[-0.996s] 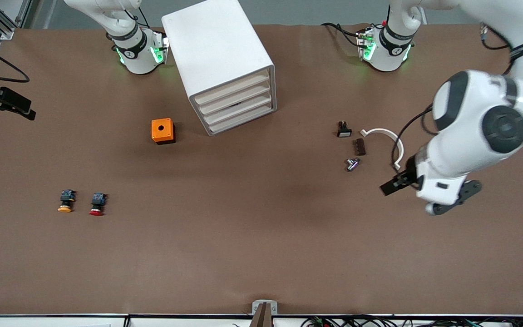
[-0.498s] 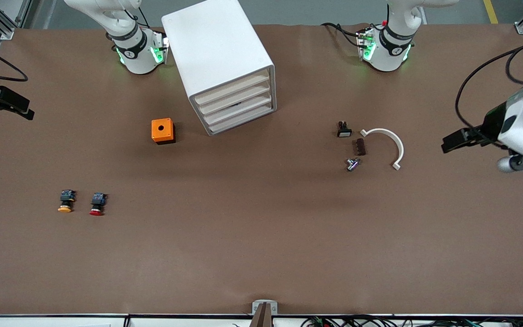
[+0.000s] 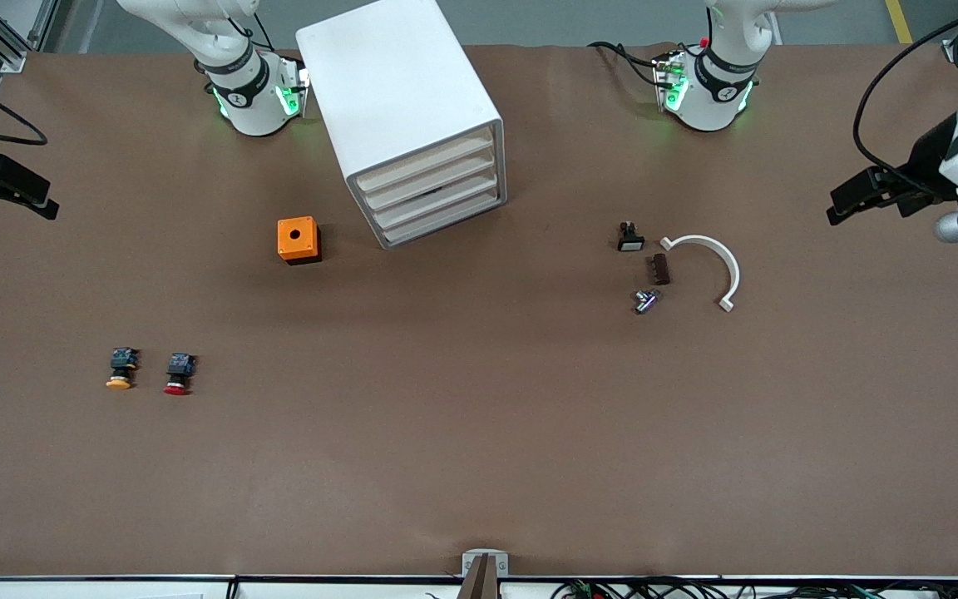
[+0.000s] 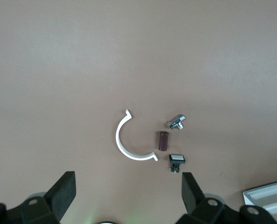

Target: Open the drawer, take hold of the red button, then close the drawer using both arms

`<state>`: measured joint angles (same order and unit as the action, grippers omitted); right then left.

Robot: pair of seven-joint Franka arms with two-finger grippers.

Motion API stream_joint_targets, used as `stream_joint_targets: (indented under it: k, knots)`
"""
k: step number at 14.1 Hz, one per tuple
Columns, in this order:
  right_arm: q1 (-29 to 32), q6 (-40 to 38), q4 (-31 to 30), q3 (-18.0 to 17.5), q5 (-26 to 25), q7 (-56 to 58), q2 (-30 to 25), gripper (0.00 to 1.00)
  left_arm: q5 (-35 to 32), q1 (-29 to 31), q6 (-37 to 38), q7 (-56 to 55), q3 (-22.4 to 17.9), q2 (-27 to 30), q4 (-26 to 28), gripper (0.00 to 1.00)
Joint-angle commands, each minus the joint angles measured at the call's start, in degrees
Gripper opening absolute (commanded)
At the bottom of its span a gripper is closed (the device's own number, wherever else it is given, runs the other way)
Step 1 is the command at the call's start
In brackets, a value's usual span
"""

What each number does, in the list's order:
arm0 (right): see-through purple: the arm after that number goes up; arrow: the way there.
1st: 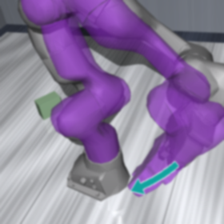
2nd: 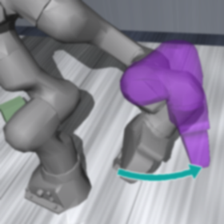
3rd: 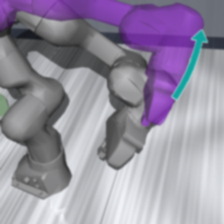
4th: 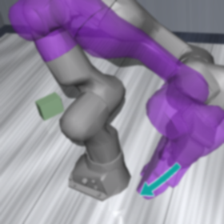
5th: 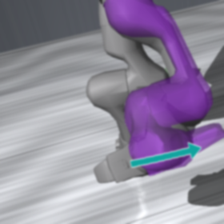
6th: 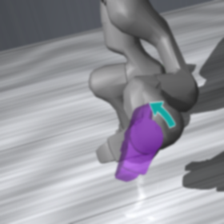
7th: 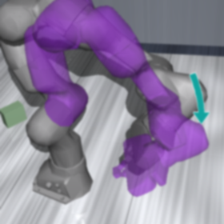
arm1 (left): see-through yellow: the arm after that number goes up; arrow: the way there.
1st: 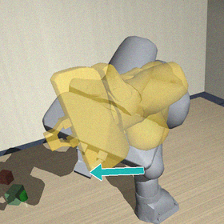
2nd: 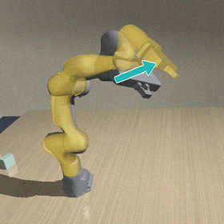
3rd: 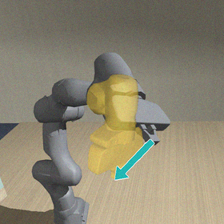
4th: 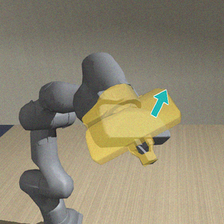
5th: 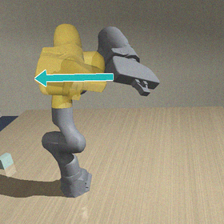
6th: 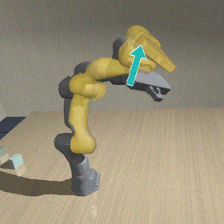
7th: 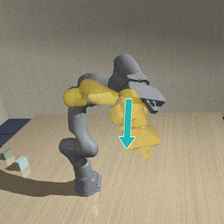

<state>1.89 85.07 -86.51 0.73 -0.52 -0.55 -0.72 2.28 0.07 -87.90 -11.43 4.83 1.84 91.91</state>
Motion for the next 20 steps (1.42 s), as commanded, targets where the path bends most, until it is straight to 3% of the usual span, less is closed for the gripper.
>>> stream_joint_targets:
  k: [1,11,20]
  knots:
    - [0.83,-0.96,1.88,-0.29,0.7,0.64,0.99,1.0,-0.52,1.07,-0.96,0.8,0.88,2.03,2.57,1.0]
    - [0.92,-0.88,1.88,-0.29,0.7,0.73,0.99,1.0,-2.35,1.78,0.71,3.17,0.36,4.84,2.4,1.0]
    - [0.92,-0.79,1.88,-0.29,0.7,0.82,0.99,1.0,-4.91,1.07,1.06,3.26,1.41,3.0,1.34,1.0]
